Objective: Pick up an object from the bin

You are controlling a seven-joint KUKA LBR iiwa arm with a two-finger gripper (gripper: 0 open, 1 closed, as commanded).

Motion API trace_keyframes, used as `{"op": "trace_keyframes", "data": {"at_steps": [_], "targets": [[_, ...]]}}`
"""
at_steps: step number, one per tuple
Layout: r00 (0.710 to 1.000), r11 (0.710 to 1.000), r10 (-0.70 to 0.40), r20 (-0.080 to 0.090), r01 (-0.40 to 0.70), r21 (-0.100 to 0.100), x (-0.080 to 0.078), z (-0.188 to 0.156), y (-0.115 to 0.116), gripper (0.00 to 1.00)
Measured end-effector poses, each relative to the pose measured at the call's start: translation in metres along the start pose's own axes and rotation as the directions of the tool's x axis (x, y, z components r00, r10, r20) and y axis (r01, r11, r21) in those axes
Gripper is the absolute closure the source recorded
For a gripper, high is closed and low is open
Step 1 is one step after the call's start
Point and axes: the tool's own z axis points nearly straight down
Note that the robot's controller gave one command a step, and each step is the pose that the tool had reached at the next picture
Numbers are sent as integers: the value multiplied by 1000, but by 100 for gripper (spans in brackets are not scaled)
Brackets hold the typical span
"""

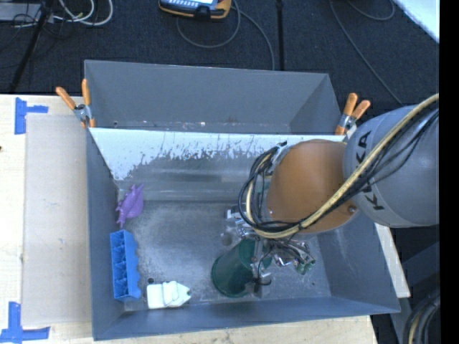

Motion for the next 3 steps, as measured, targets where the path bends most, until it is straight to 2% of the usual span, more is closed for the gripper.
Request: {"op": "trace_keyframes", "data": {"at_steps": [2, 3], "targets": [[1000, 1000, -4, 0, 4, 0, 0, 0, 0, 0], [1000, 1000, -2, -1, 2, 0, 0, 0, 0, 100]]}}
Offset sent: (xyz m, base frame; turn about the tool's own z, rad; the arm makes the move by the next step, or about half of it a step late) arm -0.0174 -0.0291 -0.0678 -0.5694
